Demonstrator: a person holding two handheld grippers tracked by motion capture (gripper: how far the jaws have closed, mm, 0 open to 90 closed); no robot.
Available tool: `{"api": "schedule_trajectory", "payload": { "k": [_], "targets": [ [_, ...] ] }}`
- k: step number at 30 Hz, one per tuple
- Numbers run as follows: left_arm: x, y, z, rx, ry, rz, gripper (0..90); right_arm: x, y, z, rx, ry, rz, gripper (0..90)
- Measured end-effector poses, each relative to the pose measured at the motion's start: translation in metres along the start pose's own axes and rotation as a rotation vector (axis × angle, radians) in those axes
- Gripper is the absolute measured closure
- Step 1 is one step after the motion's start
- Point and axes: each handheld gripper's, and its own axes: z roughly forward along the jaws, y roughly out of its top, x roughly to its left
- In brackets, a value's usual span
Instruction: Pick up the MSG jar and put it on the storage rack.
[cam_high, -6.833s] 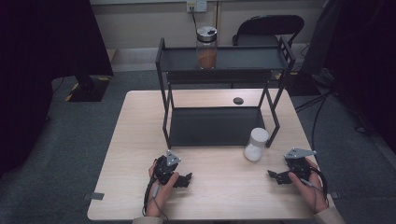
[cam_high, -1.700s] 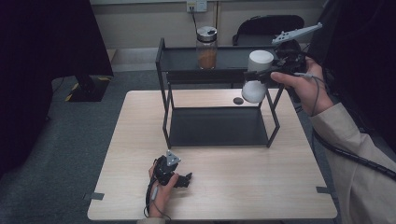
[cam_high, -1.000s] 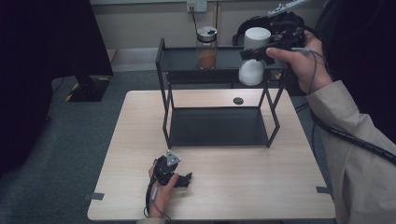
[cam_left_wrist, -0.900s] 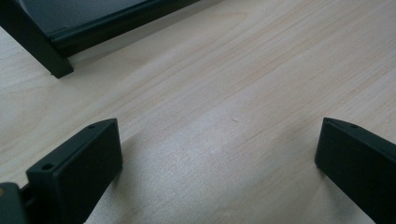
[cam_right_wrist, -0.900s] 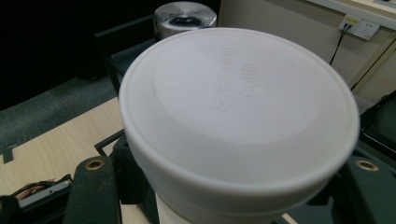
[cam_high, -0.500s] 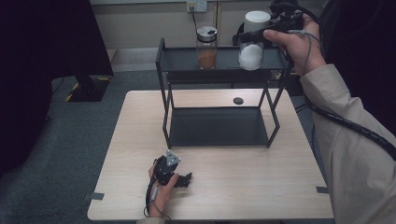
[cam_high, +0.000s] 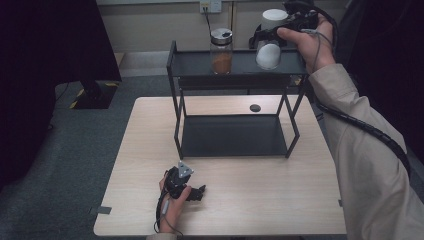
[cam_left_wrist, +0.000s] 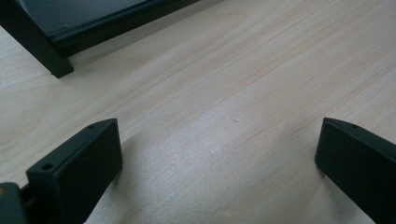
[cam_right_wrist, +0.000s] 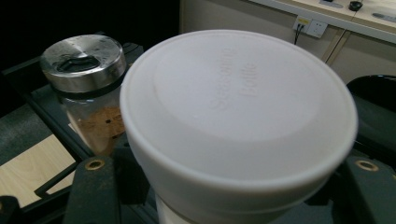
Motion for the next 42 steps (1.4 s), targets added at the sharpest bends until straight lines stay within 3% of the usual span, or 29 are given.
{"api": "schedule_trajectory", "payload": {
  "k": [22, 32, 42],
  "targets": [
    [-0.001, -0.001, 0.000, -0.002, 0.005, -0.008, 0.0, 0.001, -0.001, 0.023, 0.010, 0.011, 0.024, 34.0],
    [-0.002, -0.001, 0.000, -0.003, 0.007, -0.011, 0.0, -0.006, -0.006, 0.026, -0.004, 0.031, 0.039, 33.8],
    [-0.003, -0.001, 0.000, -0.003, 0.009, -0.012, 0.0, -0.003, -0.008, 0.026, -0.012, 0.027, 0.043, 33.0]
  ]
}}
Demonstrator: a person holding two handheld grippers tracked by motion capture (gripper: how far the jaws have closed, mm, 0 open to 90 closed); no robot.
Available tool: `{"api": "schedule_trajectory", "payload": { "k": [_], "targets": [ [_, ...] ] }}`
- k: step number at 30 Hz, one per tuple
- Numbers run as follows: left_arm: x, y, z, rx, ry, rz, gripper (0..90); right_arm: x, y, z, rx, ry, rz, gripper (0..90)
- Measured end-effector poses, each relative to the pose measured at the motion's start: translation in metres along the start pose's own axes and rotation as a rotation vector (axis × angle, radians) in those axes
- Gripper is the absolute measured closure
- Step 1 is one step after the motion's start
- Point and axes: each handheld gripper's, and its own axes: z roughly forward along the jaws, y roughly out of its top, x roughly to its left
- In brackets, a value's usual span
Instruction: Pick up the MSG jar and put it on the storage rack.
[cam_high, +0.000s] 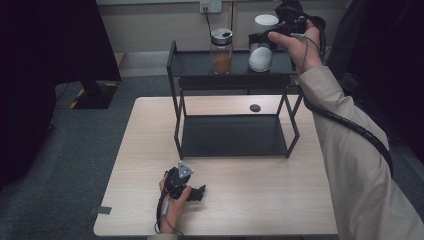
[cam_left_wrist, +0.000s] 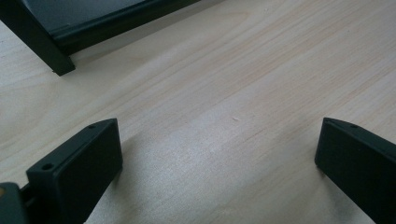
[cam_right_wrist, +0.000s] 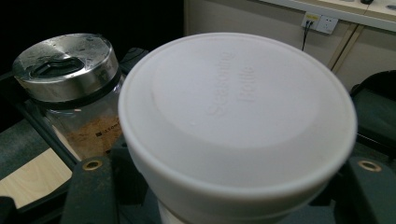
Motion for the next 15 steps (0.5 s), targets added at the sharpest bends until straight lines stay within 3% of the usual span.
{"api": "schedule_trajectory", "payload": {
  "k": [2, 9, 15],
  "targets": [
    [0.000, 0.000, 0.000, 0.000, 0.000, 0.000, 0.0, 0.000, -0.001, 0.000, -0.002, 0.000, 0.001, 31.3],
    [0.000, 0.000, 0.000, 0.000, 0.000, 0.000, 0.0, 0.002, -0.004, 0.003, 0.011, -0.009, 0.032, 10.0],
    [0.000, 0.000, 0.000, 0.000, 0.000, 0.000, 0.0, 0.006, -0.010, -0.001, -0.002, -0.034, 0.027, 1.4]
  ]
}}
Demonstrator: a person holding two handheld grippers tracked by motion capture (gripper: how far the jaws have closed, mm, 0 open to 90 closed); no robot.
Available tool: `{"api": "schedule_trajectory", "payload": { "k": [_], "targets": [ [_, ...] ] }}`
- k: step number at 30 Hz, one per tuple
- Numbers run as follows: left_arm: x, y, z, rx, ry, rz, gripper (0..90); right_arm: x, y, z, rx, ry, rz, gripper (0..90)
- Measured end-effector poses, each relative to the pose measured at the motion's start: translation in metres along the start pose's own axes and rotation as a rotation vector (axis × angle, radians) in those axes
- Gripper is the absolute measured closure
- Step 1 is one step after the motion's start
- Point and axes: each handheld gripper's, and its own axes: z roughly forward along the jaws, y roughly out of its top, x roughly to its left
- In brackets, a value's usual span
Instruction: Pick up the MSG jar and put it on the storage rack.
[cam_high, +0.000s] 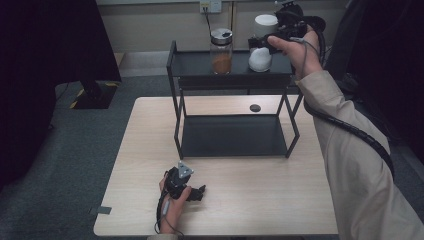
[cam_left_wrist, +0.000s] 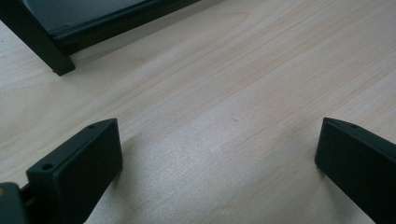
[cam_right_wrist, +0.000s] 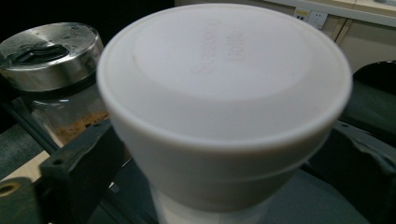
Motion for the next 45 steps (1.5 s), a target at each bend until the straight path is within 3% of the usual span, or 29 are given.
{"api": "schedule_trajectory", "payload": {
  "k": [12, 24, 45],
  "targets": [
    [-0.001, 0.000, 0.000, -0.001, 0.003, -0.003, 0.0, -0.005, -0.021, -0.019, -0.006, 0.028, 0.041, 0.0],
    [-0.001, 0.000, 0.000, -0.001, 0.004, -0.002, 0.0, -0.004, -0.047, -0.029, -0.010, 0.034, 0.038, 0.6],
    [-0.002, 0.000, 0.000, 0.000, 0.006, -0.005, 0.0, 0.003, -0.065, -0.034, -0.012, 0.059, 0.030, 0.3]
  ]
}}
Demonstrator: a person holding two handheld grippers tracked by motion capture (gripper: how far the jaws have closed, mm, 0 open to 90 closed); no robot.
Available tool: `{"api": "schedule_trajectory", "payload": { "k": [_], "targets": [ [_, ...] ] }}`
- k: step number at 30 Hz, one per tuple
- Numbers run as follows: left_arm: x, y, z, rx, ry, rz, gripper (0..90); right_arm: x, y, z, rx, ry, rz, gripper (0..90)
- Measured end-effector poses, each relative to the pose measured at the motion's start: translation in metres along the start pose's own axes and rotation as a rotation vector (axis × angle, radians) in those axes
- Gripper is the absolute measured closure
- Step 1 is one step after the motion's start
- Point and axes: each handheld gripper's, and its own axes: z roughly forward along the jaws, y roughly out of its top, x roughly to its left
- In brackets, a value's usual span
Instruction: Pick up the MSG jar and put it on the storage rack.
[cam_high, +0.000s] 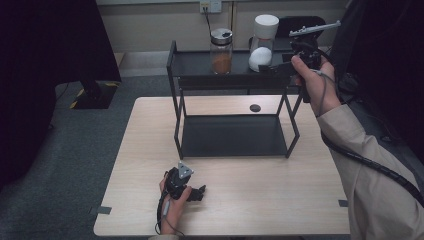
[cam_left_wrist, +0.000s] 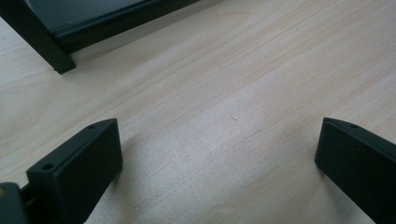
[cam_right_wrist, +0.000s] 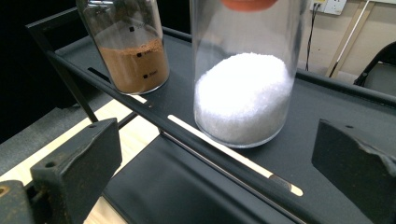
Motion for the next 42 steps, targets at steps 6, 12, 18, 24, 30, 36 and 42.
{"api": "schedule_trajectory", "payload": {
  "k": [6, 12, 18, 24, 30, 36, 42],
  "targets": [
    [0.000, 0.000, 0.000, 0.000, 0.000, 0.000, 0.0, 0.001, -0.004, -0.001, -0.001, 0.005, 0.003, 0.3],
    [0.000, 0.000, 0.000, 0.000, 0.000, 0.000, 0.0, 0.003, -0.008, -0.001, 0.001, 0.010, 0.005, 0.3],
    [0.000, 0.000, 0.000, 0.000, 0.000, 0.000, 0.0, 0.005, -0.011, 0.000, 0.000, 0.020, 0.005, 0.3],
    [0.000, 0.000, 0.000, 0.000, 0.000, 0.000, 0.0, 0.005, -0.014, -0.001, -0.008, 0.026, 0.010, 0.4],
    [0.000, 0.000, 0.000, 0.000, 0.000, 0.000, 0.0, 0.007, -0.018, -0.001, -0.012, 0.026, 0.003, 0.4],
    [0.000, 0.000, 0.000, 0.000, 0.000, -0.001, 0.0, 0.007, -0.026, -0.001, -0.014, 0.035, 0.007, 0.5],
    [0.000, 0.000, 0.000, 0.000, 0.000, -0.001, 0.0, 0.007, -0.037, 0.001, -0.021, 0.042, 0.019, 0.7]
  ]
}}
